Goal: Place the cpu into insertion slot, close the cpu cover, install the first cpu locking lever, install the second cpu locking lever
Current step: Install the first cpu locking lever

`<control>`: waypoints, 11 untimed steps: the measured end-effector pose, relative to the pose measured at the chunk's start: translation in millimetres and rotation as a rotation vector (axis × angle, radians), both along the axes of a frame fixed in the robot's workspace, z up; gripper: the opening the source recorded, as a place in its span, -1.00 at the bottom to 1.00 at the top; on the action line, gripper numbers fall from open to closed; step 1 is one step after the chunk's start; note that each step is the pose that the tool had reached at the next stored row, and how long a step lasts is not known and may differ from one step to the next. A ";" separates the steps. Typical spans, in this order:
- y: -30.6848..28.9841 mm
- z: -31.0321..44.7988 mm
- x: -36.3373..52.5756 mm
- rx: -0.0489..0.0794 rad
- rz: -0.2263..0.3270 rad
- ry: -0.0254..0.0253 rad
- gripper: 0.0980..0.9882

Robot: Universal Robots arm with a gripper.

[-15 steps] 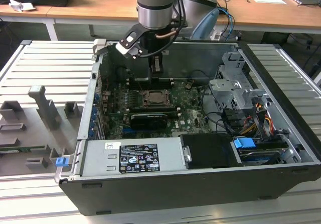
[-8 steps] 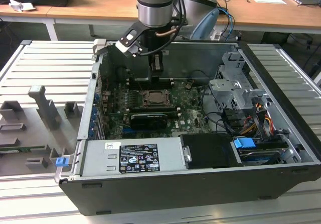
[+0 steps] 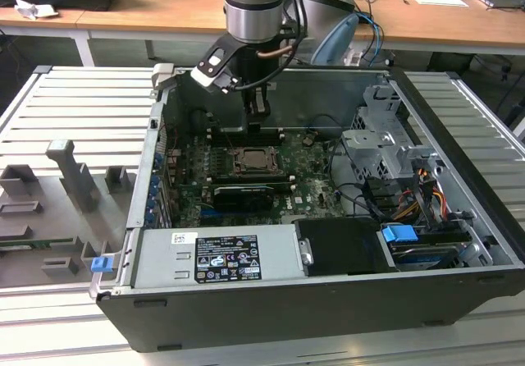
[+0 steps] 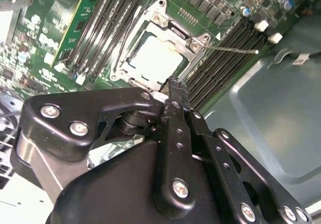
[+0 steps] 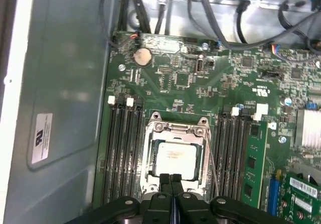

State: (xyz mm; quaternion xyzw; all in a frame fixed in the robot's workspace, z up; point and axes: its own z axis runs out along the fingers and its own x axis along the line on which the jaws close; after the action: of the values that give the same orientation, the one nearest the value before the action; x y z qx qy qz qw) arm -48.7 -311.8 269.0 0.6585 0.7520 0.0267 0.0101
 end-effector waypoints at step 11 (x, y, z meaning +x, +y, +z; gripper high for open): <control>0.0 0.0 -0.1 0.000 0.217 0.0001 -0.98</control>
State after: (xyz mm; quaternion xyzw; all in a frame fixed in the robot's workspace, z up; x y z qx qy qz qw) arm -48.7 -311.8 269.0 0.5731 0.8190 0.0275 0.0071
